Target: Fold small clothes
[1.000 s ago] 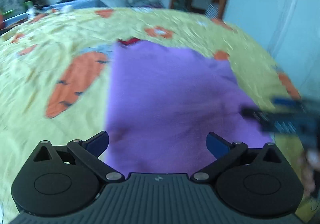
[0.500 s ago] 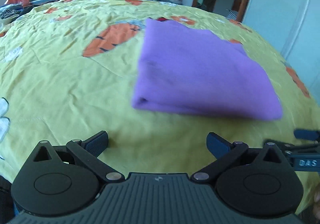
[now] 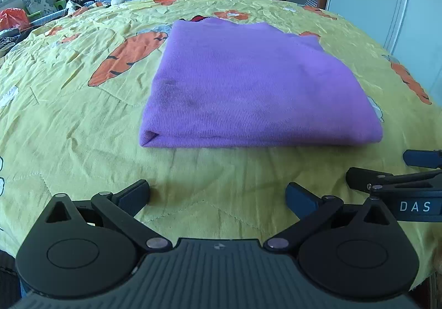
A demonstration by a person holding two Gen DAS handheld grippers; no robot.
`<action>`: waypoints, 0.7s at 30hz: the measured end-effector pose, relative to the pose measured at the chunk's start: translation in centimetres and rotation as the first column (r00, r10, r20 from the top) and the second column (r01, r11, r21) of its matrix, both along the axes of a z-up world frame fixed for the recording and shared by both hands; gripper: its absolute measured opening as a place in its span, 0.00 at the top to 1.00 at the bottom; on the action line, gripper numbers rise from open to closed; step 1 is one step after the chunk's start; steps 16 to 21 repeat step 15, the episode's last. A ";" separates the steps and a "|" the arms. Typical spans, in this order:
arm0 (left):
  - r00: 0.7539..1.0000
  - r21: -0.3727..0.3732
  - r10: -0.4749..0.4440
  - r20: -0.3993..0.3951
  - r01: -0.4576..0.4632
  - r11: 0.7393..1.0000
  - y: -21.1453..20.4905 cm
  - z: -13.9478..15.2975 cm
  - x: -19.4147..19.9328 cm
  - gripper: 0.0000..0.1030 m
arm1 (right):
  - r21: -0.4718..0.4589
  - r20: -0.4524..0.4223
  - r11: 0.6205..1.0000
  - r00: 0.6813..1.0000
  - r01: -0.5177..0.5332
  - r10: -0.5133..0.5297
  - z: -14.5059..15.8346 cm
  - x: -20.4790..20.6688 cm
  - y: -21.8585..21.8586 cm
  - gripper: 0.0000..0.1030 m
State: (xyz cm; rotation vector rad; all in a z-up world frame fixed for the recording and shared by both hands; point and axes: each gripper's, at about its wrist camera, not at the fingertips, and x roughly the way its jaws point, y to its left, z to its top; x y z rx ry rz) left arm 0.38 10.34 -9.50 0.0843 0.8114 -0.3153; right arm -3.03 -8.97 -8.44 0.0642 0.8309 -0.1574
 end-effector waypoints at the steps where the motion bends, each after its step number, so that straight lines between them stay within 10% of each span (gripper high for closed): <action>1: 1.000 0.003 0.000 0.000 0.000 1.000 -0.1 0.0 0.0 0.00 | -0.001 0.006 1.000 1.000 0.001 -0.001 0.0 0.0 0.0 0.00; 21: 1.000 0.006 -0.002 0.003 0.002 1.000 0.1 0.0 0.0 0.00 | 0.004 0.079 0.999 0.996 -0.037 0.036 -0.4 -0.5 -0.5 0.00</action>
